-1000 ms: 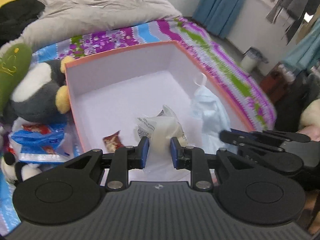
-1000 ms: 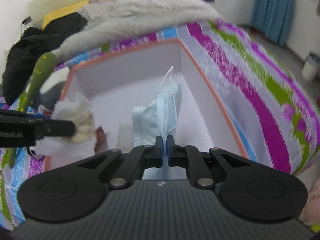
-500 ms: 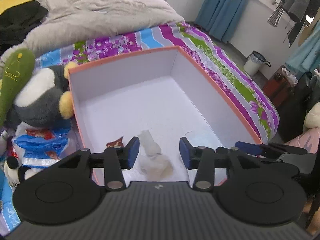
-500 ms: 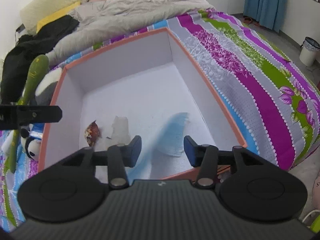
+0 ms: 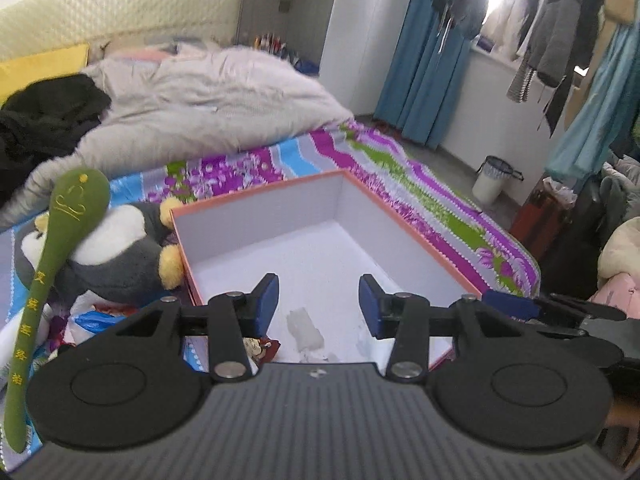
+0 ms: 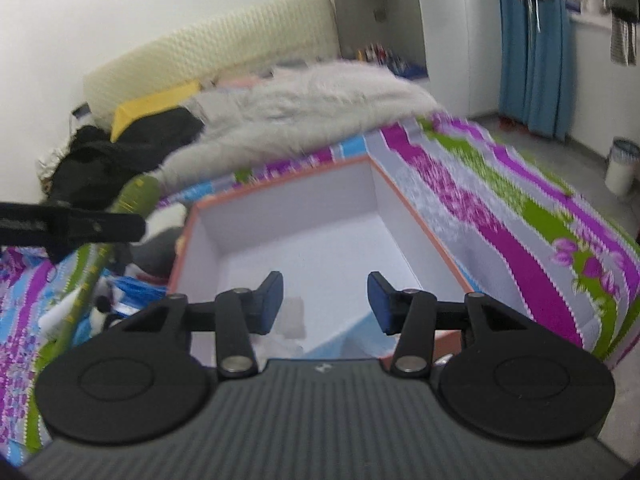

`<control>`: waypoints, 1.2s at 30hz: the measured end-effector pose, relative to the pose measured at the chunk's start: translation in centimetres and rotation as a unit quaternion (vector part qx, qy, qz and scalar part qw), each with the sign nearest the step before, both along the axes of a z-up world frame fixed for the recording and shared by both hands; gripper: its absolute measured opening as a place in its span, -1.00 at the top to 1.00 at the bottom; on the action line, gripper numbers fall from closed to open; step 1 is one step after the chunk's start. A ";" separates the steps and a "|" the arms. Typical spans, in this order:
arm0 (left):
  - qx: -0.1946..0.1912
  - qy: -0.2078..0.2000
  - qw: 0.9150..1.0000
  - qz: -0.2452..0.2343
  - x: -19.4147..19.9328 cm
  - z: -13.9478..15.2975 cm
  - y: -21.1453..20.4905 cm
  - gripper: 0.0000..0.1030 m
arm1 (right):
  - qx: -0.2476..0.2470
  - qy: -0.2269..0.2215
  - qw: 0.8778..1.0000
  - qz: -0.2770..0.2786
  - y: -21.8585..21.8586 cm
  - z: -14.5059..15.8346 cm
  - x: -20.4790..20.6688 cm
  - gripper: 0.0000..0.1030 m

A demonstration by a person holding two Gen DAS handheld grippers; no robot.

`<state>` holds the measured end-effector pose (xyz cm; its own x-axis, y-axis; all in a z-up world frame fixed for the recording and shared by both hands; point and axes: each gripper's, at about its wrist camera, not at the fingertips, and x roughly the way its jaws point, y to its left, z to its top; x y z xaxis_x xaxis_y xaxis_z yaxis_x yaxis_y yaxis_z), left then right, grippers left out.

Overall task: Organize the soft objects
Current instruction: 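Withdraw both open tools from the box back toward the pile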

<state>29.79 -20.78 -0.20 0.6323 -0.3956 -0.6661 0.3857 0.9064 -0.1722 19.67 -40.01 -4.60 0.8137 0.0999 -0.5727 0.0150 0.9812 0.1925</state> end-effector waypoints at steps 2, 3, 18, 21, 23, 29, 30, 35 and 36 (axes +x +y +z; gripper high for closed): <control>-0.001 -0.016 1.000 -0.002 -1.3 0.5 0.5 0.03 | -0.010 -0.018 1.000 0.008 0.9 0.7 -1.0 0.04; 0.001 -0.024 1.000 -0.002 -1.9 0.6 0.6 0.03 | -0.017 -0.025 0.999 0.011 1.3 1.1 -1.4 0.04; -0.026 -0.059 0.997 0.033 -9.5 1.0 6.5 0.03 | -0.022 -0.078 0.996 0.040 6.5 1.6 -7.2 0.04; -0.020 -0.063 0.997 0.040 -10.7 0.7 7.6 0.03 | -0.017 -0.076 0.996 0.046 7.4 1.2 -8.0 0.04; -0.019 -0.063 0.997 0.043 -11.6 0.4 8.3 0.03 | -0.017 -0.076 0.996 0.047 8.0 0.9 -8.4 0.04; -0.022 -0.062 0.996 0.058 -13.6 -0.3 9.9 0.03 | -0.023 -0.075 0.995 0.061 9.7 0.3 -9.7 0.04; -0.020 -0.062 0.996 0.061 -14.0 -0.5 10.2 0.03 | -0.024 -0.073 0.995 0.065 10.0 0.2 -9.9 0.04; -0.020 -0.051 0.996 0.077 -15.6 -1.6 11.8 0.03 | -0.022 -0.068 0.994 0.081 11.7 -0.5 -10.9 0.04; -0.022 -0.048 0.995 0.081 -16.0 -1.8 12.3 0.03 | -0.023 -0.066 0.994 0.083 12.1 -0.7 -11.1 0.04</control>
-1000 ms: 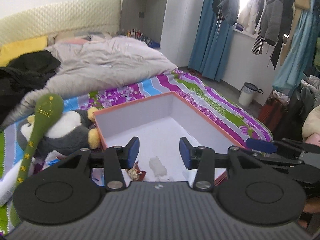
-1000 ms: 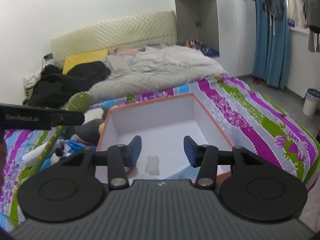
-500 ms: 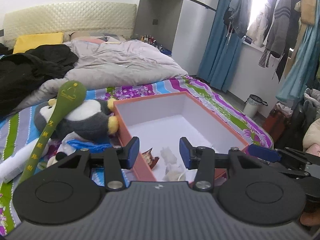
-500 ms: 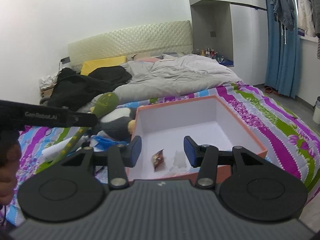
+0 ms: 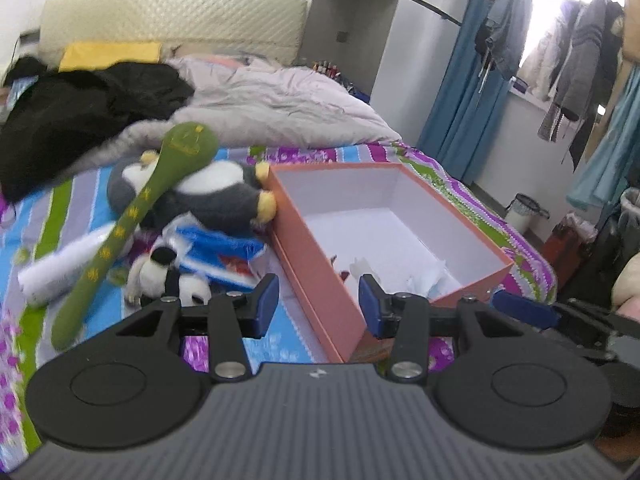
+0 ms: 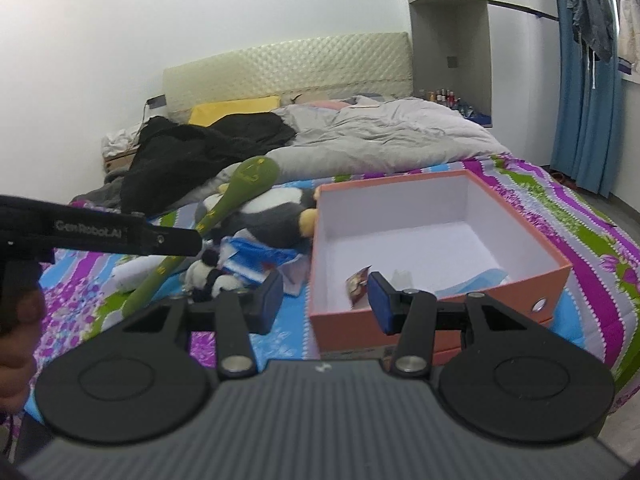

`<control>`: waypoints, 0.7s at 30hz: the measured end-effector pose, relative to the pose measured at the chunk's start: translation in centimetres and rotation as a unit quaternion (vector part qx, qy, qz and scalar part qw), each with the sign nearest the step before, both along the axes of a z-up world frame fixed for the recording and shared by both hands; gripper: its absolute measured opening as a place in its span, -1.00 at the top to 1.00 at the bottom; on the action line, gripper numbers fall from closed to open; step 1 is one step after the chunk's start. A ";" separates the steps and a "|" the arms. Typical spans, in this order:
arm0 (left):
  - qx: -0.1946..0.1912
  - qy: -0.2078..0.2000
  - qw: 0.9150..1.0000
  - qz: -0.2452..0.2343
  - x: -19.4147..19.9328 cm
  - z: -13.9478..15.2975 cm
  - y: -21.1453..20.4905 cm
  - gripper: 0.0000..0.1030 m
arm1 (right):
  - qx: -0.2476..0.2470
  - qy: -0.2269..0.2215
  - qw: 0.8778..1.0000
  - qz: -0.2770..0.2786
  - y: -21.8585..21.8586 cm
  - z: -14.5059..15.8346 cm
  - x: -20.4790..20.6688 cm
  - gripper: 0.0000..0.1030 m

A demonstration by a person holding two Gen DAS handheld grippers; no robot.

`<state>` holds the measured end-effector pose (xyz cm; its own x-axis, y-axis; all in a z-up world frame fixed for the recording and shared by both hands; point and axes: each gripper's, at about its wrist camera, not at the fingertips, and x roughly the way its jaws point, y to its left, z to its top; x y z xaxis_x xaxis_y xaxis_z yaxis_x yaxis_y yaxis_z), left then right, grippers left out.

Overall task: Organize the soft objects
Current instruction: 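Withdraw both open tools from the box back toward the pile, then move the right tool to the small panda plush while left nears the white rope ring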

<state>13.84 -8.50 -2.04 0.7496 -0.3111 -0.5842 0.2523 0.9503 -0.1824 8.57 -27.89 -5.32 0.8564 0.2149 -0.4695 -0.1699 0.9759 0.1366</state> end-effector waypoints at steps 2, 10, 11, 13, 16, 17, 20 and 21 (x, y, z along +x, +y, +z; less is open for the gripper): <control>-0.016 0.010 1.000 0.005 -0.8 -0.4 1.1 0.03 | 0.000 0.008 1.000 0.006 0.7 -0.4 -0.2 0.04; -0.024 0.030 0.999 0.038 -3.1 -2.0 4.2 0.03 | -0.001 0.045 0.998 0.036 3.2 -2.5 -1.9 0.04; -0.023 0.032 0.999 0.038 -3.5 -2.3 4.6 0.03 | -0.002 0.049 0.998 0.038 3.5 -2.7 -2.1 0.04; -0.016 0.034 0.998 0.044 -4.1 -2.9 5.2 0.03 | 0.000 0.057 0.998 0.040 4.0 -3.1 -2.4 0.04; -0.011 0.041 0.998 0.053 -4.8 -3.8 6.2 0.03 | 0.003 0.069 0.997 0.046 4.8 -3.8 -2.6 0.04; -0.010 0.045 0.997 0.058 -5.0 -4.2 6.6 0.03 | 0.002 0.073 0.996 0.048 4.9 -4.1 -2.7 0.04; -0.012 0.056 0.996 0.071 -5.3 -5.5 7.9 0.03 | -0.001 0.083 0.995 0.055 5.7 -5.0 -2.4 0.04; -0.012 0.061 0.995 0.077 -5.3 -6.0 8.3 0.03 | -0.003 0.087 0.995 0.057 5.9 -5.3 -2.2 0.04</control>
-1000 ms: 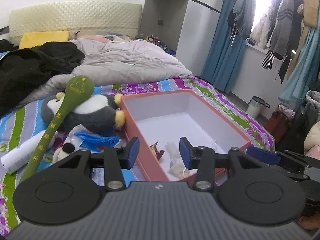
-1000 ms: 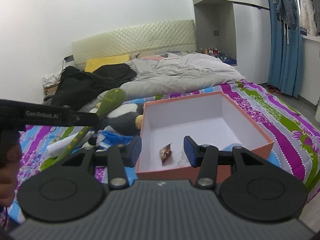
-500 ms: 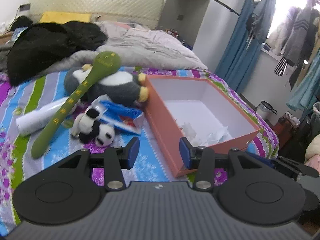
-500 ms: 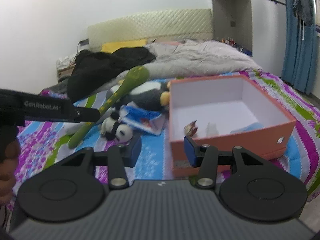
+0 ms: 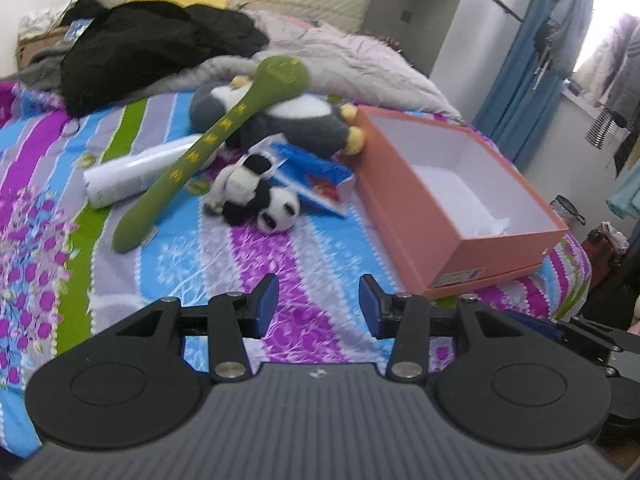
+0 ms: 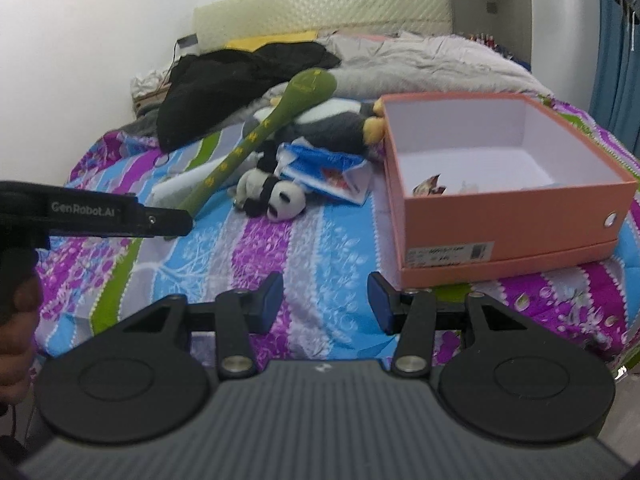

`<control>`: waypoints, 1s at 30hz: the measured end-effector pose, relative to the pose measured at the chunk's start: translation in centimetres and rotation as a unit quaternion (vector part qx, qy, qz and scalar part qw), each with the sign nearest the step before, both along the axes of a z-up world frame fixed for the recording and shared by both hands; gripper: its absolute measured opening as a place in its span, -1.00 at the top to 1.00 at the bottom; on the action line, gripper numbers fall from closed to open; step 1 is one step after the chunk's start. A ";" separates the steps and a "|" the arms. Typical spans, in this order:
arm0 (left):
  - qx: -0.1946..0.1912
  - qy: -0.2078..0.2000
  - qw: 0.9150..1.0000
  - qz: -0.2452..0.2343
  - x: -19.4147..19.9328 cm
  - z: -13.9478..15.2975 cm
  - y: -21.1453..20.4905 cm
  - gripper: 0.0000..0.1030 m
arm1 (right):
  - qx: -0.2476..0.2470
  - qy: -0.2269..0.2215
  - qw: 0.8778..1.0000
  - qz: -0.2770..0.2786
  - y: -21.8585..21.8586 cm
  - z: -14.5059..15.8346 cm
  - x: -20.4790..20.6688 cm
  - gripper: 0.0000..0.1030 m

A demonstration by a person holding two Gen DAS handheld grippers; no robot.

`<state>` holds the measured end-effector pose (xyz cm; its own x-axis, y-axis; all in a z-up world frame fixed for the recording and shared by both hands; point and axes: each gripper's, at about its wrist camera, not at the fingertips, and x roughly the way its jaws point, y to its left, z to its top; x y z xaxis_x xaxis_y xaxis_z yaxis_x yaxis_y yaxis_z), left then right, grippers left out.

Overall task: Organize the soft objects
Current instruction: 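Move the right tool to the small panda plush while left nears the white rope ring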

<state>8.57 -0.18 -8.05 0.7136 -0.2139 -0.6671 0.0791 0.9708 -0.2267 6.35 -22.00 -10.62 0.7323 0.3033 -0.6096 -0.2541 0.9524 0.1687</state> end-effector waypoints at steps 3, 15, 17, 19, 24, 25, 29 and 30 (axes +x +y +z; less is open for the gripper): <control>-0.005 0.012 1.000 0.010 0.6 -1.1 1.0 0.03 | -0.001 0.010 1.000 0.002 0.6 -0.9 0.8 0.04; 0.018 0.041 0.998 0.034 5.3 -5.2 3.7 0.03 | 0.013 0.032 0.999 0.005 2.1 -3.3 5.8 0.04; 0.021 0.043 0.998 0.038 6.1 -5.9 4.0 0.03 | 0.014 0.035 0.999 0.007 2.3 -3.6 6.6 0.04; 0.026 0.047 0.998 0.042 7.1 -6.8 4.5 0.03 | 0.020 0.042 0.999 0.008 2.6 -4.0 7.5 0.04; 0.037 0.052 0.997 0.041 9.1 -8.9 5.5 0.02 | 0.034 0.049 0.998 0.016 3.4 -4.6 9.7 0.04; 0.041 0.055 0.997 0.039 9.5 -9.4 5.6 0.02 | 0.036 0.051 0.998 0.016 3.6 -4.8 10.2 0.04; 0.054 0.060 0.996 0.039 11.3 -11.0 6.2 0.02 | 0.055 0.064 0.996 0.018 4.2 -5.9 12.8 0.04; 0.058 0.058 0.996 0.038 11.7 -11.2 6.3 0.02 | 0.060 0.069 0.996 0.019 4.5 -6.2 13.5 0.04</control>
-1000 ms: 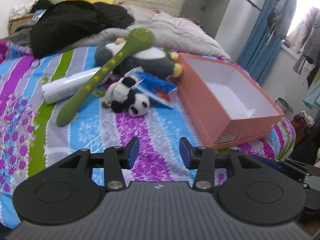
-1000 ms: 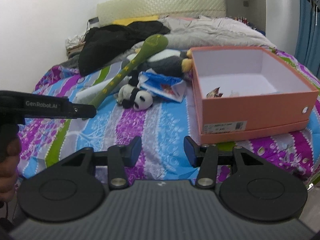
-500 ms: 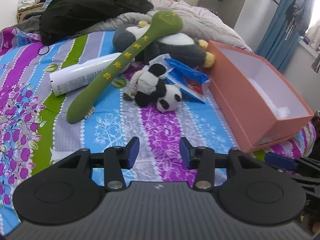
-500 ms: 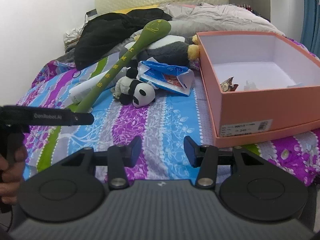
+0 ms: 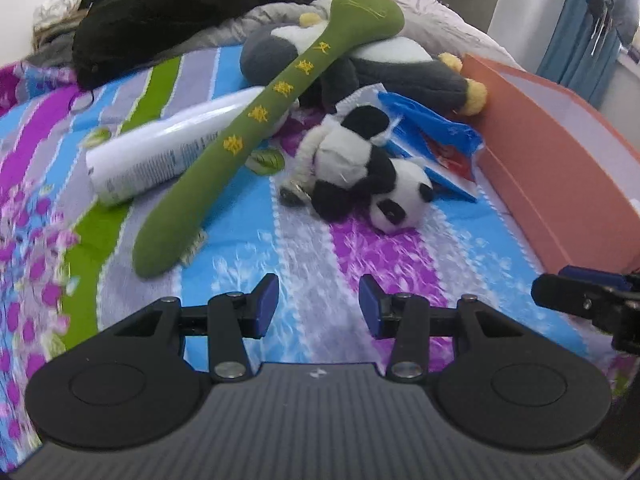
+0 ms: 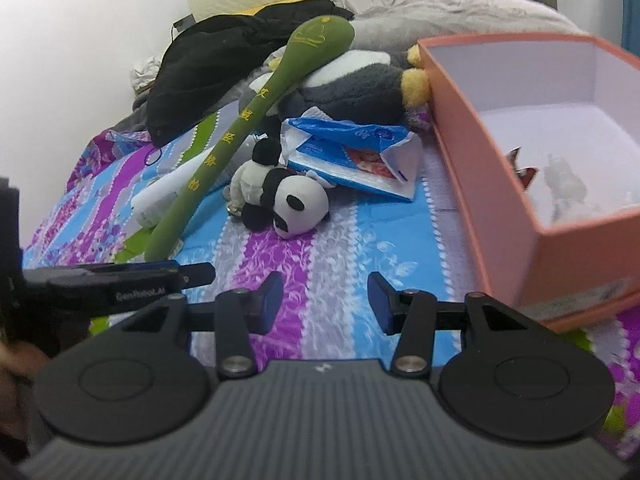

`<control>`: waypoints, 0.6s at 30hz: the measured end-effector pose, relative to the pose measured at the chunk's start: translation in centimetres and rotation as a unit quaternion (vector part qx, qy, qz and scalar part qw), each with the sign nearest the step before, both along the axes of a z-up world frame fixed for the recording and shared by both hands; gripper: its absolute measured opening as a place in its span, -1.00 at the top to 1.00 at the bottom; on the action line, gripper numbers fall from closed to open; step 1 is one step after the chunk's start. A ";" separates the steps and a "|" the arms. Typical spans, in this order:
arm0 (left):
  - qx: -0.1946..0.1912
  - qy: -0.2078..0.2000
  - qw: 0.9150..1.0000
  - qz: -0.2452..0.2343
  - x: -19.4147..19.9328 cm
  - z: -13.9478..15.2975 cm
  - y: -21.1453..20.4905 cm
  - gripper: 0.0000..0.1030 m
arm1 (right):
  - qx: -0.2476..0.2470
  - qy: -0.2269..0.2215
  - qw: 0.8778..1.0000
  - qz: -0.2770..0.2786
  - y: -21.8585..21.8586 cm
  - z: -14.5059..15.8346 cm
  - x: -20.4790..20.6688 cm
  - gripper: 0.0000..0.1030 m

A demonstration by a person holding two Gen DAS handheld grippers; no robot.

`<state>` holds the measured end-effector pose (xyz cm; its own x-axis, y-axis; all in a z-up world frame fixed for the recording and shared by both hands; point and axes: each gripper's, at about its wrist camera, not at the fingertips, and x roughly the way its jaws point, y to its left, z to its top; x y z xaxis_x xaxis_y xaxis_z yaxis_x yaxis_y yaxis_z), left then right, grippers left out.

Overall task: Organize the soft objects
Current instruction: 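Move the right tool to the small panda plush while left nears the white rope ring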

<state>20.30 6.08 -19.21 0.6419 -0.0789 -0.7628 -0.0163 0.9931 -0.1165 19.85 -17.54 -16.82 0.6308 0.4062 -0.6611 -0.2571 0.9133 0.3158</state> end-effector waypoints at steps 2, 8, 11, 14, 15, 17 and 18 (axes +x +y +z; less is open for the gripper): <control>0.016 -0.007 1.000 -0.003 0.9 -0.4 -0.1 0.02 | 0.009 0.007 1.000 0.003 0.5 -0.5 1.2 0.04; 0.029 -0.012 1.000 0.001 4.0 -1.7 0.5 0.02 | 0.047 0.021 0.999 0.001 1.7 -1.7 4.8 -0.11; 0.026 -0.016 1.000 0.008 5.5 -2.2 1.0 0.02 | 0.065 0.034 0.997 -0.004 1.9 -2.4 6.6 -0.11; 0.029 -0.025 0.999 0.008 6.8 -2.4 1.2 0.03 | 0.084 0.040 0.996 0.000 2.3 -2.9 8.0 -0.11; 0.030 -0.033 0.999 0.012 7.1 -2.5 1.3 0.03 | 0.089 0.041 0.995 0.000 2.4 -3.0 8.4 -0.11; 0.027 -0.043 0.999 0.013 7.7 -2.5 1.4 0.03 | 0.100 0.049 0.994 -0.004 2.6 -3.4 9.3 -0.11; 0.026 -0.044 0.999 0.011 8.0 -2.6 1.4 0.03 | 0.106 0.054 0.993 -0.004 2.7 -3.6 9.7 -0.11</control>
<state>28.32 7.44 -21.80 0.7073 -0.0259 -0.7065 -0.0305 0.9973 -0.0671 29.55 -14.88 -20.40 0.5652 0.5387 -0.6248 -0.2048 0.8253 0.5263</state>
